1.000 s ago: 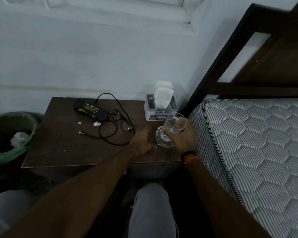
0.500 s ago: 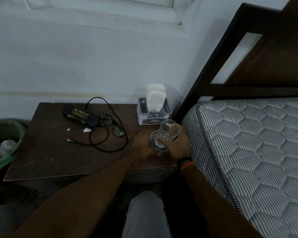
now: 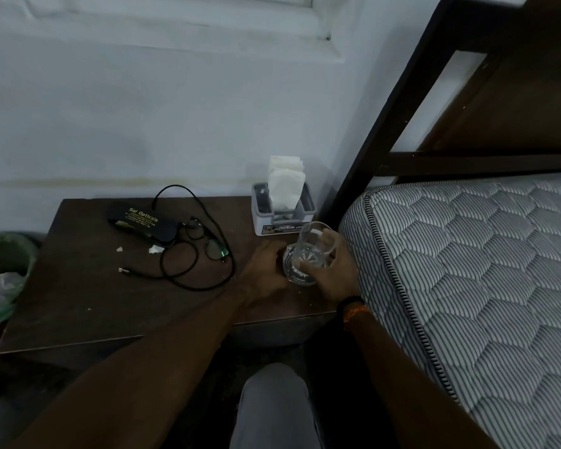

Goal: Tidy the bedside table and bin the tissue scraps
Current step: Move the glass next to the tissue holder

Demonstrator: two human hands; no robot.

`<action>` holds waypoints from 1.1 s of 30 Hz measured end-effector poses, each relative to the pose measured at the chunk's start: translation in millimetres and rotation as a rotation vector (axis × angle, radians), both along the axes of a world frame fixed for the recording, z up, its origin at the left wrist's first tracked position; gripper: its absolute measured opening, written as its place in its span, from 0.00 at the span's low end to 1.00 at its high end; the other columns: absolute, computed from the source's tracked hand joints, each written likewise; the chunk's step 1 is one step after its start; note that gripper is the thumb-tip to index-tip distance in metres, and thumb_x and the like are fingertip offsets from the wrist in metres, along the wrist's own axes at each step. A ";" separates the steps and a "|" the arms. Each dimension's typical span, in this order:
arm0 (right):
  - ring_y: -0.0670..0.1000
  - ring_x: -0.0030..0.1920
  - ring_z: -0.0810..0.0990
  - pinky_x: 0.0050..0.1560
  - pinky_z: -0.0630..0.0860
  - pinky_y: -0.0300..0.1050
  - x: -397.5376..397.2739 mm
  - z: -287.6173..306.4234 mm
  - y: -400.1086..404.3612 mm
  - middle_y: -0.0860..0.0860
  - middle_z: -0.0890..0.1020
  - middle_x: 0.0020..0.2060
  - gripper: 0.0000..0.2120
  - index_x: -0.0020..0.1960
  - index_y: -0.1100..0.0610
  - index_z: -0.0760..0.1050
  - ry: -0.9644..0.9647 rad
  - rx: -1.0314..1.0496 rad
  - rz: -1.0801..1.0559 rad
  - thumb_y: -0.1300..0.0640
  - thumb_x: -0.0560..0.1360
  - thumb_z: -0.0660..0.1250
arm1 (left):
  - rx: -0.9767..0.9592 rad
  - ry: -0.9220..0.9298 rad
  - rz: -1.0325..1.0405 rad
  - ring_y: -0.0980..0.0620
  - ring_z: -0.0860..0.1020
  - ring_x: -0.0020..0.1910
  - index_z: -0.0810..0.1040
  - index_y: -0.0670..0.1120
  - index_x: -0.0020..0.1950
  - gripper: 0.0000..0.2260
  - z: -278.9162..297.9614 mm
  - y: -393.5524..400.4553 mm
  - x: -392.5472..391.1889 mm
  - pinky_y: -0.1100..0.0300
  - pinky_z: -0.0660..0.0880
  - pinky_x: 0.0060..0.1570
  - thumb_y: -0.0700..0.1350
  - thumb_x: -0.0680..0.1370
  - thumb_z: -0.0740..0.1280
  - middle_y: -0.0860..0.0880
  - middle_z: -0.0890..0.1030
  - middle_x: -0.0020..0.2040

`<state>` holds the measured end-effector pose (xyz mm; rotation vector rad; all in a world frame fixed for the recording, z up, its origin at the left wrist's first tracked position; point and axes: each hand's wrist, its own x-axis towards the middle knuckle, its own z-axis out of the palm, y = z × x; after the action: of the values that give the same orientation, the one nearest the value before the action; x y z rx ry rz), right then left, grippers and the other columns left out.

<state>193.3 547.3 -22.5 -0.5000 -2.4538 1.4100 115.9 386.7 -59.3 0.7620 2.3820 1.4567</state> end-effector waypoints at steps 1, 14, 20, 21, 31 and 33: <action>0.43 0.61 0.77 0.60 0.76 0.41 1.9 -1.7 2.3 0.42 0.76 0.61 0.38 0.69 0.47 0.66 0.013 -0.060 0.039 0.56 0.63 0.79 | -0.003 -0.002 0.052 0.48 0.77 0.53 0.77 0.43 0.57 0.26 0.6 -7.3 2.0 0.48 0.76 0.54 0.52 0.63 0.73 0.47 0.78 0.55; 0.52 0.63 0.79 0.66 0.75 0.52 -57.1 -1.5 47.7 0.51 0.80 0.63 0.15 0.65 0.52 0.76 -0.102 -0.494 -0.063 0.57 0.79 0.63 | 0.196 -0.212 0.185 0.54 0.74 0.67 0.64 0.64 0.72 0.41 1.1 -7.3 -42.3 0.50 0.72 0.67 0.29 0.67 0.63 0.55 0.76 0.68; 0.57 0.63 0.79 0.66 0.73 0.56 -85.5 -1.1 53.7 0.56 0.81 0.62 0.16 0.66 0.53 0.76 -0.102 -0.598 0.141 0.52 0.82 0.59 | 0.144 -0.311 0.162 0.56 0.72 0.69 0.57 0.65 0.76 0.43 -6.7 -2.5 -52.2 0.48 0.69 0.70 0.36 0.66 0.63 0.58 0.73 0.70; 0.59 0.63 0.78 0.66 0.73 0.57 -85.5 -1.1 53.8 0.57 0.81 0.62 0.16 0.66 0.54 0.76 -0.104 -0.603 0.142 0.52 0.82 0.58 | 0.149 -0.325 0.162 0.55 0.73 0.68 0.57 0.65 0.76 0.44 -6.9 -2.0 -52.9 0.47 0.70 0.70 0.36 0.65 0.63 0.58 0.73 0.70; 0.56 0.52 0.80 0.56 0.75 0.55 -67.8 1.2 46.7 0.54 0.83 0.50 0.19 0.60 0.59 0.78 -0.076 -0.612 0.063 0.48 0.76 0.62 | 0.124 -0.408 0.137 0.55 0.72 0.68 0.56 0.63 0.77 0.43 3.9 -4.5 -42.5 0.58 0.68 0.68 0.36 0.66 0.63 0.56 0.73 0.70; 0.57 0.52 0.80 0.57 0.74 0.55 -66.1 2.7 43.2 0.54 0.83 0.50 0.15 0.57 0.54 0.80 -0.076 -0.641 0.045 0.49 0.76 0.62 | 0.113 -0.421 0.130 0.55 0.71 0.68 0.56 0.63 0.76 0.42 6.6 -5.3 -42.5 0.56 0.68 0.69 0.36 0.66 0.63 0.58 0.72 0.69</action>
<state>127.3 590.5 -19.7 -0.6315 -2.0288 2.2319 73.3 381.5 -52.7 0.2850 2.0726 1.6250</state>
